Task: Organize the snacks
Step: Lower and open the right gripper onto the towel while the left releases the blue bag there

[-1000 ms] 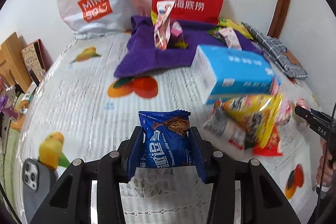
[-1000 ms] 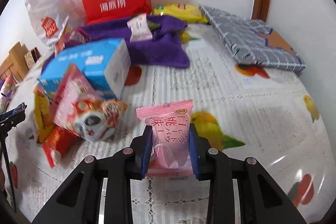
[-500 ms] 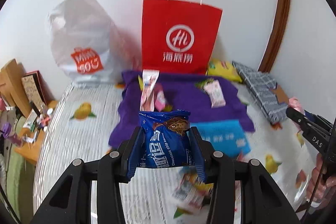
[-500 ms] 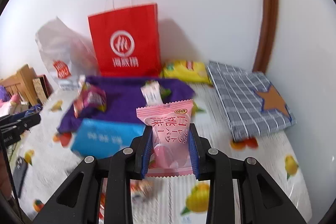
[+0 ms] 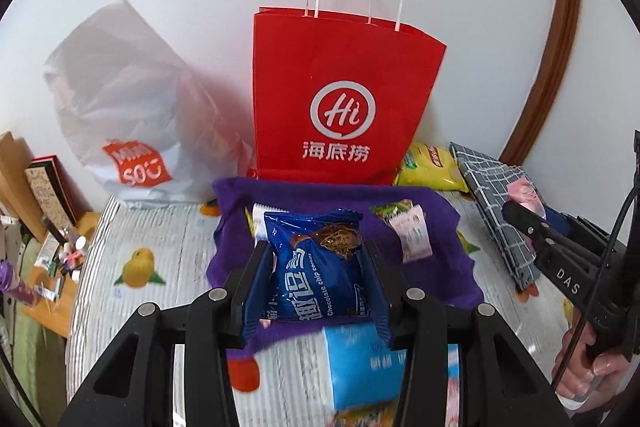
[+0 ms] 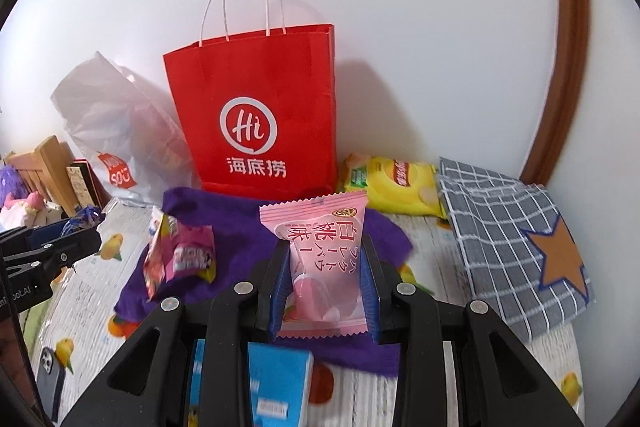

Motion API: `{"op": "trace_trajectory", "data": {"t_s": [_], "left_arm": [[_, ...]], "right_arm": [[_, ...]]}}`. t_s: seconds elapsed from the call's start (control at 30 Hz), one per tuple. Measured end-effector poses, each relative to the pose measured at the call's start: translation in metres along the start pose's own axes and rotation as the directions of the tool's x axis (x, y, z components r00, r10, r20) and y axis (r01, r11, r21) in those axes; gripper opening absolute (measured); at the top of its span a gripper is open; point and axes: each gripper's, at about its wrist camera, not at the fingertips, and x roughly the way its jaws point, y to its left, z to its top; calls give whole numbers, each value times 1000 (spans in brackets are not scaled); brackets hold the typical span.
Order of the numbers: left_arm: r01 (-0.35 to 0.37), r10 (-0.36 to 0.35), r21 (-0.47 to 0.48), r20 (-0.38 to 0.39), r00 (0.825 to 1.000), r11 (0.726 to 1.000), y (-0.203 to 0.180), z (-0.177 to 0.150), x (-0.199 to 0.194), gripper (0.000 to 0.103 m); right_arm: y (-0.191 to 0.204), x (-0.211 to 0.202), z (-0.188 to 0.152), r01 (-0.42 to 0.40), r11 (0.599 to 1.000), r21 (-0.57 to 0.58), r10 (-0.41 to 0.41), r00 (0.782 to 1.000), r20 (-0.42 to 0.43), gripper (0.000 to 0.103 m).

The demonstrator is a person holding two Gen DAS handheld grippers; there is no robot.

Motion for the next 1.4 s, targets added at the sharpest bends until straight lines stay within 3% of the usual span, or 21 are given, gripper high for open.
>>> {"op": "trace_trajectory", "data": {"t_s": [0.27, 0.43, 0.6, 0.77, 1.4], "left_arm": [[5, -5, 11, -2, 1000, 1000, 1, 39, 42, 43], [-21, 23, 13, -116, 993, 1000, 6, 32, 84, 43], [-11, 9, -12, -131, 991, 1000, 17, 33, 90, 43], [-18, 12, -36, -149, 989, 999, 26, 34, 97, 43], [-20, 16, -22, -189, 982, 1000, 21, 31, 110, 43]], "right_arm": [[-10, 47, 17, -11, 1000, 13, 12, 1000, -20, 32], [-16, 93, 3, 11, 999, -32, -15, 992, -123, 32], [-25, 115, -8, -39, 999, -12, 36, 979, -203, 32], [-25, 136, -17, -40, 999, -13, 35, 965, -261, 32], [-11, 157, -29, -1, 997, -82, -27, 940, -339, 33]]}}
